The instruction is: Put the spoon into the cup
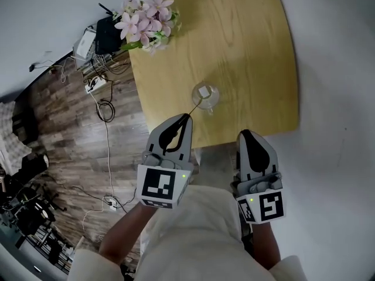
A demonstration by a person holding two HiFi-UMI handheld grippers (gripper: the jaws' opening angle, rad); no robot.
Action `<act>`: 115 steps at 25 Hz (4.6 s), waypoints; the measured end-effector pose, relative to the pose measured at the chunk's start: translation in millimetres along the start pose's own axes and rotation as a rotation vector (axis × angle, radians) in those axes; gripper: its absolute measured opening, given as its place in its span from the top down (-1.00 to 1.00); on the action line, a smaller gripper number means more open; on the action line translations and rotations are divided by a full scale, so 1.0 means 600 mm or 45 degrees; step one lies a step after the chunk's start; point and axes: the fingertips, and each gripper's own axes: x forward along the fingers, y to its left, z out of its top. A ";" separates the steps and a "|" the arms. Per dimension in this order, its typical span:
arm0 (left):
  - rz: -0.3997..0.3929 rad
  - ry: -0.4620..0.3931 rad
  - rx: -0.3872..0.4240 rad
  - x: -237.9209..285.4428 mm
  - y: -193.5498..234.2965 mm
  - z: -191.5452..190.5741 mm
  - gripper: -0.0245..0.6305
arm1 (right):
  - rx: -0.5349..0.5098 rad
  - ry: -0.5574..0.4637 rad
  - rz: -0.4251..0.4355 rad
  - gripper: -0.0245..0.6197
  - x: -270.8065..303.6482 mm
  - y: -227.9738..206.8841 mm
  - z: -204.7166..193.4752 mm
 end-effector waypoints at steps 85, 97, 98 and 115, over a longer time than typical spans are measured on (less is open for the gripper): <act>0.173 -0.444 0.002 -0.300 -0.052 0.127 0.89 | -0.310 -0.253 0.103 0.81 -0.148 0.097 0.168; 0.185 -0.413 -0.042 -0.298 -0.039 0.103 0.89 | -0.305 -0.193 0.127 0.81 -0.134 0.105 0.150; 0.181 -0.407 -0.048 -0.297 -0.040 0.100 0.89 | -0.306 -0.192 0.129 0.81 -0.133 0.107 0.150; 0.162 -0.399 -0.057 -0.302 -0.046 0.091 0.89 | -0.312 -0.165 0.163 0.81 -0.130 0.125 0.143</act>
